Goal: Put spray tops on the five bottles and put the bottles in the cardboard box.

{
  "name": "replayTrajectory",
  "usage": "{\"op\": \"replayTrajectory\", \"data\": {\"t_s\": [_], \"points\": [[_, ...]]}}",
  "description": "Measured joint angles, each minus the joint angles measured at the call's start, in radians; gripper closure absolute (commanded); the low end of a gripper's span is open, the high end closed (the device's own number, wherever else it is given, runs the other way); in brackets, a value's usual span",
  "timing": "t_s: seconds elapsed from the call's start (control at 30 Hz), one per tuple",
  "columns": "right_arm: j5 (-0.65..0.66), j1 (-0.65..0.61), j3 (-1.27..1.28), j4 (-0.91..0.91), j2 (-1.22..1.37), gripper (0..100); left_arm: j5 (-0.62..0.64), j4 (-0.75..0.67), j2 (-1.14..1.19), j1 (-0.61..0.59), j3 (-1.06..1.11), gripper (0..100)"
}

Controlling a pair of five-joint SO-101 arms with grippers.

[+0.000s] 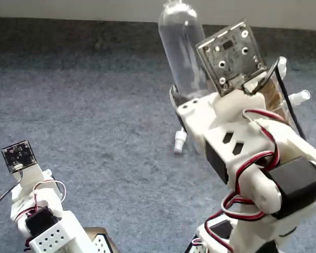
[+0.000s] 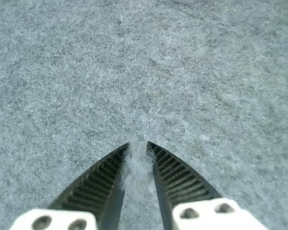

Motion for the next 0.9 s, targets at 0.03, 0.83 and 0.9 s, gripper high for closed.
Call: {"op": "replayTrajectory", "data": {"t_s": [0.03, 0.83, 0.9], "points": [[0.000, 0.000, 0.043, 0.000, -0.028, 90.0, 0.000, 0.000, 0.000, 0.002, 0.000, 99], [0.095, 0.315, 1.412, -0.393, -0.683, 89.9, 0.000, 0.000, 0.000, 0.003, 0.000, 99], [0.147, 0.316, 1.542, -0.436, -0.741, 89.9, 0.000, 0.000, 0.000, 0.003, 0.000, 99]]}}
